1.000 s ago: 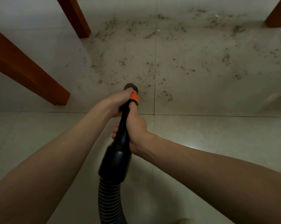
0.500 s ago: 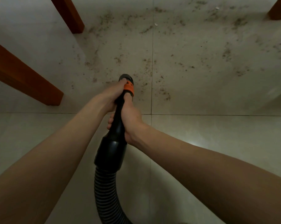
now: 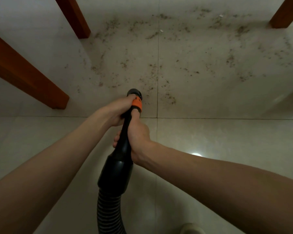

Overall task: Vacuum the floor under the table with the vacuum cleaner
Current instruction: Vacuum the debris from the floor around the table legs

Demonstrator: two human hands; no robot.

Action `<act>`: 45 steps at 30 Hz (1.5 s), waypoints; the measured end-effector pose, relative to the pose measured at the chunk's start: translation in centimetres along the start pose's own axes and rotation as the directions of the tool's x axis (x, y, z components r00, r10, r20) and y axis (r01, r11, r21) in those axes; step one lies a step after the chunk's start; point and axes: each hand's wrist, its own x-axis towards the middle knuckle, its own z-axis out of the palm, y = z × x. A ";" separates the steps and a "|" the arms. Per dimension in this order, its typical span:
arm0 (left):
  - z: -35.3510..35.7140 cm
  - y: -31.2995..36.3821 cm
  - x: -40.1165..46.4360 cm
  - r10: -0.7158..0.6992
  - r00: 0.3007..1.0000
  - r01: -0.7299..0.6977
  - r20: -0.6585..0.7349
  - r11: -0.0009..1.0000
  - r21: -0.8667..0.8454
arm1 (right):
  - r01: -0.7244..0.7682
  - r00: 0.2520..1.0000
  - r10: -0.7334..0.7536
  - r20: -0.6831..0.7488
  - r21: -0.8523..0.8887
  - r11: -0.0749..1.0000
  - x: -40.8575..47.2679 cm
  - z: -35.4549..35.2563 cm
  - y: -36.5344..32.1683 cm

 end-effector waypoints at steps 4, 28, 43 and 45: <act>0.1 -1.0 -0.6 -0.015 1.000 0.015 0.007 0.999 0.038 | 0.000 1.000 0.000 -0.022 0.001 1.000 -1.0 -0.5 0.8; 3.2 -1.4 -0.9 0.011 0.997 -0.004 0.073 0.995 -0.095 | 0.122 0.988 -0.133 -0.079 -0.128 0.984 -1.8 -3.7 0.4; 2.9 -1.9 2.7 0.089 0.994 -0.074 0.068 0.977 -0.200 | 0.135 0.987 -0.149 -0.058 -0.192 0.972 0.1 -4.2 0.2; 2.9 -1.8 3.2 0.082 0.994 -0.068 0.067 0.979 -0.194 | 0.120 0.989 -0.134 -0.063 -0.194 0.974 0.3 -4.2 -0.1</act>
